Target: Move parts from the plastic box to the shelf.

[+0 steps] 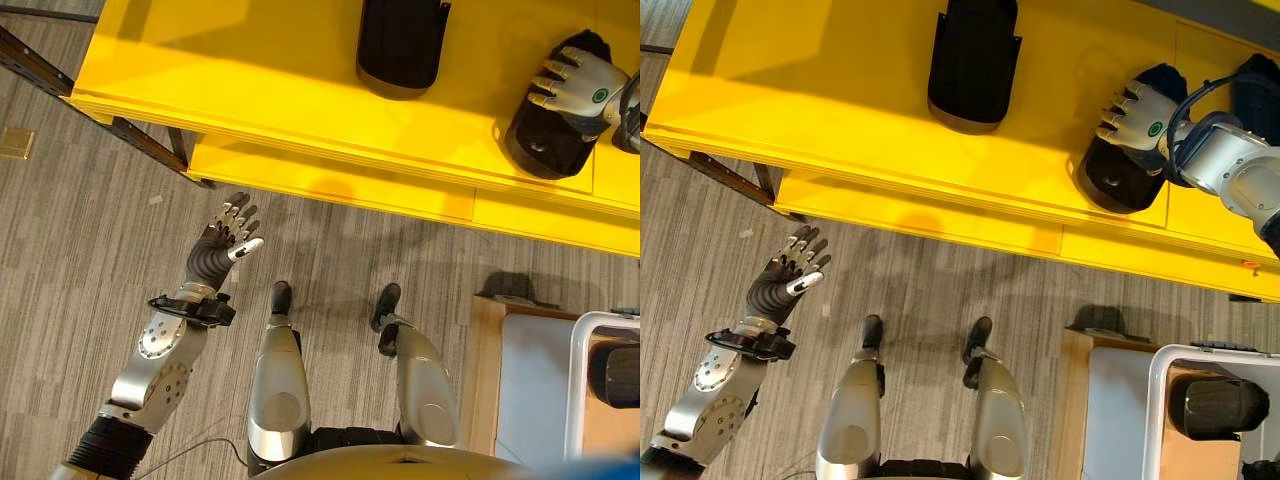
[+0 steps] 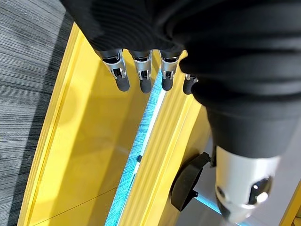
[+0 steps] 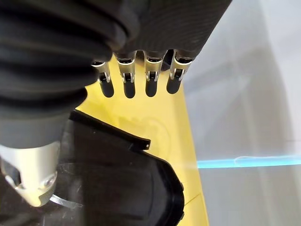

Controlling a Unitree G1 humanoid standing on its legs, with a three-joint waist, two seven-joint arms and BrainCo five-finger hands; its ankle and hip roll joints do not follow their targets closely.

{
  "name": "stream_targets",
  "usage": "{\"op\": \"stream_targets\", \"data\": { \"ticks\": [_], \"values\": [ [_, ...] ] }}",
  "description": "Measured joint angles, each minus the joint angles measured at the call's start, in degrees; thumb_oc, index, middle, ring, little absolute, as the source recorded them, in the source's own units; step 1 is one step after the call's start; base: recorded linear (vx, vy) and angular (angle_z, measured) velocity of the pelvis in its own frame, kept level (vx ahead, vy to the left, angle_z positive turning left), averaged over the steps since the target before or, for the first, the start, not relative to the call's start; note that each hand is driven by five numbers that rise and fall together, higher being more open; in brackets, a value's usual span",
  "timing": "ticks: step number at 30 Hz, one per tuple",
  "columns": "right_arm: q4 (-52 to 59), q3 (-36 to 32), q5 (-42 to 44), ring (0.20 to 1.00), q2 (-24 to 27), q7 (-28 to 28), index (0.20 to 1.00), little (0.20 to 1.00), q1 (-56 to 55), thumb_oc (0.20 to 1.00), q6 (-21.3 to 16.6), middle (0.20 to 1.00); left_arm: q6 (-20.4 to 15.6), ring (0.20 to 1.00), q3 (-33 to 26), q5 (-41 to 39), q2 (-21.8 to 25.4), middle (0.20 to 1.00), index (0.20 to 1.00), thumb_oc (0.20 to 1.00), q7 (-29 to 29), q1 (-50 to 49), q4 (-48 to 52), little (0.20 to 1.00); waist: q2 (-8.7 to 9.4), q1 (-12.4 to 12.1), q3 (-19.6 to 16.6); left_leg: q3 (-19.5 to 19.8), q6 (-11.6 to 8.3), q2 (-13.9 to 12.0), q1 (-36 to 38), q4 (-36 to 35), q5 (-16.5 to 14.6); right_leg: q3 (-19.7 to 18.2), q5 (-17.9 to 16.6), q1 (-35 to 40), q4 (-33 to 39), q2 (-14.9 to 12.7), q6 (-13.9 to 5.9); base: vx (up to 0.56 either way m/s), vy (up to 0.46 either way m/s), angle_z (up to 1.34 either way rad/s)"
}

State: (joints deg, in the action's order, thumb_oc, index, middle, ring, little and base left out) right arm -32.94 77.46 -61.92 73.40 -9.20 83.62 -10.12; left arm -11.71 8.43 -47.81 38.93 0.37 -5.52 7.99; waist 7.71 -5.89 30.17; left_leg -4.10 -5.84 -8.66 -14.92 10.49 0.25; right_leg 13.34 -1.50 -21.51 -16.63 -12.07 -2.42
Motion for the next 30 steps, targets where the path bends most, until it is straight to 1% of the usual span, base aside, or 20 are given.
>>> {"op": "stream_targets", "data": {
  "ticks": [4,7,9,11,12,13,14,16,17,18,19,20,21,22,24,25,28,29,30],
  "values": [
    [0.4,0.0,0.0,1.000,0.3,0.0,1.000,1.000,0.0,1.000,0.1,1.000,0.0,1.000,-0.1,-0.1,0.0,1.000,1.000,1.000,0.0,0.0,0.0,1.000,0.04,0.2,0.0,0.0,-0.02,-0.1,0.1,0.0,0.0,0.0,0.0,0.0,0.0,0.1,0.04,0.00,0.000,0.00],
    [1.4,0.0,1.6,1.000,2.8,-0.1,1.000,1.000,0.0,1.000,0.2,1.000,0.0,1.000,-0.1,-0.3,-0.1,1.000,1.000,1.000,0.0,0.1,0.0,1.000,0.04,0.3,0.0,-0.2,0.01,0.0,0.4,0.1,-0.1,-0.1,-0.1,0.2,0.1,0.1,0.03,0.00,0.004,-0.02],
    [1.4,0.0,4.6,1.000,3.9,-0.7,1.000,1.000,0.1,1.000,1.0,1.000,0.0,1.000,-0.4,-0.3,-0.8,1.000,1.000,1.000,0.0,0.0,0.0,1.000,-0.15,0.7,0.0,-0.9,0.13,0.1,1.1,0.1,-0.2,-0.3,-0.2,0.7,0.5,0.0,-0.06,-0.02,0.014,-0.11],
    [1.5,0.0,8.5,1.000,4.0,-1.3,1.000,1.000,2.3,1.000,1.4,1.000,0.0,1.000,-1.3,-0.3,-3.3,1.000,1.000,1.000,0.1,0.0,0.0,1.000,-1.07,2.4,0.0,-1.4,0.36,0.4,1.2,0.5,-0.5,-0.8,-0.6,1.1,1.2,-0.2,-0.47,-0.02,0.011,-0.12],
    [2.1,-0.7,11.7,1.000,4.1,-1.7,1.000,1.000,3.2,1.000,2.0,1.000,0.0,1.000,-1.2,-0.3,-4.6,1.000,1.000,1.000,0.1,0.2,-0.1,1.000,-2.10,3.0,0.0,-1.7,0.53,0.4,1.3,0.8,-0.6,-1.1,-0.9,1.4,1.8,-0.2,-0.81,-0.01,0.011,-0.15],
    [2.8,-3.5,14.5,1.000,3.8,-2.5,1.000,1.000,3.0,1.000,2.5,1.000,0.0,1.000,-1.0,-0.3,-6.0,1.000,1.000,1.000,0.1,0.3,-0.2,1.000,-3.37,3.7,-0.1,-1.8,0.64,0.5,1.7,0.7,-0.7,-1.5,-1.2,1.5,2.2,-0.3,-1.04,-0.02,0.014,-0.12],
    [4.3,-9.8,17.1,1.000,4.0,-2.7,1.000,1.000,-0.6,1.000,2.9,1.000,0.1,1.000,-1.0,-0.3,-6.4,1.000,1.000,1.000,0.0,0.4,-0.1,1.000,-4.42,4.3,-0.2,-1.8,0.75,0.6,1.9,0.7,-0.8,-1.6,-1.3,1.9,2.5,-0.4,-1.10,0.00,0.000,0.00],
    [9.3,-29.0,23.4,1.000,3.9,-4.8,1.000,1.000,-14.5,1.000,3.8,1.000,0.0,1.000,-1.2,-0.2,-6.6,1.000,1.000,1.000,0.0,0.5,-0.1,1.000,-6.59,4.9,-0.6,-1.6,0.89,0.5,2.0,0.7,-1.1,-1.4,-1.6,2.3,2.8,-0.2,-0.69,0.00,0.000,0.00],
    [10.6,-33.7,25.2,1.000,3.8,-5.5,1.000,1.000,-18.9,1.000,4.1,1.000,0.0,1.000,-1.3,-0.2,-6.7,1.000,1.000,1.000,0.0,0.5,-0.1,1.000,-7.35,5.0,-0.8,-1.6,0.99,0.5,2.0,0.8,-1.2,-1.4,-1.6,2.3,2.9,-0.1,-0.67,0.01,0.008,-0.04],
    [12.2,-44.8,29.1,1.000,2.8,-6.8,1.000,1.000,-29.7,1.000,4.2,1.000,-0.1,1.000,-1.4,-0.1,-7.4,1.000,1.000,1.000,0.0,0.3,0.0,1.000,-8.70,5.1,-1.2,-1.6,0.92,0.2,2.0,0.9,-1.4,-1.4,-1.6,2.3,2.7,0.1,-0.60,0.02,0.002,-0.04],
    [11.9,-49.0,30.8,1.000,1.3,-7.1,1.000,1.000,-33.5,1.000,4.4,1.000,-0.1,1.000,-1.6,-0.1,-7.4,1.000,1.000,1.000,0.0,-0.2,0.0,1.000,-9.01,5.3,-1.4,-1.6,0.88,0.2,2.0,0.9,-1.5,-1.4,-1.5,2.2,2.7,0.3,-0.57,0.01,-0.001,-0.04],
    [12.1,-54.8,33.6,1.000,-0.9,-7.6,1.000,1.000,-38.1,1.000,4.5,1.000,-0.1,1.000,-1.7,-0.2,-7.5,1.000,1.000,1.000,0.0,-0.4,0.0,1.000,-9.28,5.5,-1.5,-1.6,0.86,0.1,2.0,1.0,-1.6,-1.5,-1.4,2.2,2.6,0.3,-0.45,0.01,-0.011,-0.08],
    [13.3,-63.5,38.9,1.000,-6.2,-9.1,1.000,1.000,-44.3,1.000,5.2,1.000,-0.1,1.000,-1.7,-0.2,-7.7,1.000,1.000,1.000,0.0,-0.5,0.0,1.000,-9.72,6.3,-1.7,-1.7,0.80,-0.1,1.9,1.2,-1.8,-1.6,-1.2,2.0,2.4,0.4,-0.45,0.01,-0.014,-0.08],
    [13.9,-65.7,41.4,1.000,-7.7,-9.3,1.000,1.000,-46.0,1.000,5.1,1.000,-0.1,1.000,-1.7,-0.2,-7.8,1.000,1.000,1.000,0.0,-0.5,0.0,1.000,-10.02,6.6,-1.7,-1.8,0.82,-0.2,1.9,1.2,-1.8,-1.7,-1.2,1.9,2.4,0.3,-0.47,0.01,-0.015,-0.07],
    [14.0,-67.7,44.7,1.000,-10.3,-9.9,1.000,1.000,-46.9,1.000,5.2,1.000,-0.1,1.000,-1.7,-0.2,-8.4,1.000,1.000,1.000,0.0,-0.4,0.0,1.000,-10.46,7.1,-1.9,-1.8,0.78,-0.3,1.9,1.3,-1.9,-1.7,-1.0,1.9,2.3,0.3,-0.58,0.00,-0.005,-0.02],
    [14.8,-70.7,47.6,1.000,-12.8,-10.6,1.000,1.000,-48.4,1.000,5.1,1.000,-0.1,1.000,-1.6,-0.2,-8.9,1.000,1.000,1.000,0.0,-0.3,0.0,1.000,-10.82,7.1,-2.1,-1.8,0.75,-0.3,1.9,1.4,-2.0,-1.7,-0.7,1.8,2.0,0.3,-0.77,0.00,0.000,0.00],
    [16.3,-73.7,52.5,1.000,-15.8,-11.6,1.000,1.000,-48.9,1.000,4.6,1.000,-0.1,1.000,-1.6,-0.3,-9.1,1.000,1.000,1.000,0.0,-0.5,0.0,1.000,-11.43,6.7,-2.1,-2.0,0.74,-0.3,1.8,1.5,-2.1,-2.1,-0.3,1.0,1.1,0.1,-0.67,0.00,-0.009,-0.03],
    [16.4,-74.5,55.1,1.000,-17.4,-12.1,1.000,1.000,-48.9,1.000,4.3,1.000,-0.1,1.000,-1.6,-0.4,-9.1,1.000,1.000,1.000,0.0,-0.7,0.0,1.000,-11.65,6.6,-2.0,-2.2,0.72,-0.3,1.8,1.5,-2.1,-2.2,0.0,0.8,0.6,0.1,-0.61,-0.02,-0.018,-0.05],
    [16.6,-75.8,58.9,1.000,-21.1,-13.0,1.000,1.000,-48.4,1.000,3.7,1.000,0.0,1.000,-1.6,-0.4,-9.1,1.000,1.000,1.000,0.0,-0.9,0.0,1.000,-12.08,6.4,-1.9,-2.5,0.71,-0.3,1.7,1.5,-2.2,-2.5,0.2,0.2,0.2,0.0,-0.52,-0.01,-0.013,-0.05]
  ]
}}
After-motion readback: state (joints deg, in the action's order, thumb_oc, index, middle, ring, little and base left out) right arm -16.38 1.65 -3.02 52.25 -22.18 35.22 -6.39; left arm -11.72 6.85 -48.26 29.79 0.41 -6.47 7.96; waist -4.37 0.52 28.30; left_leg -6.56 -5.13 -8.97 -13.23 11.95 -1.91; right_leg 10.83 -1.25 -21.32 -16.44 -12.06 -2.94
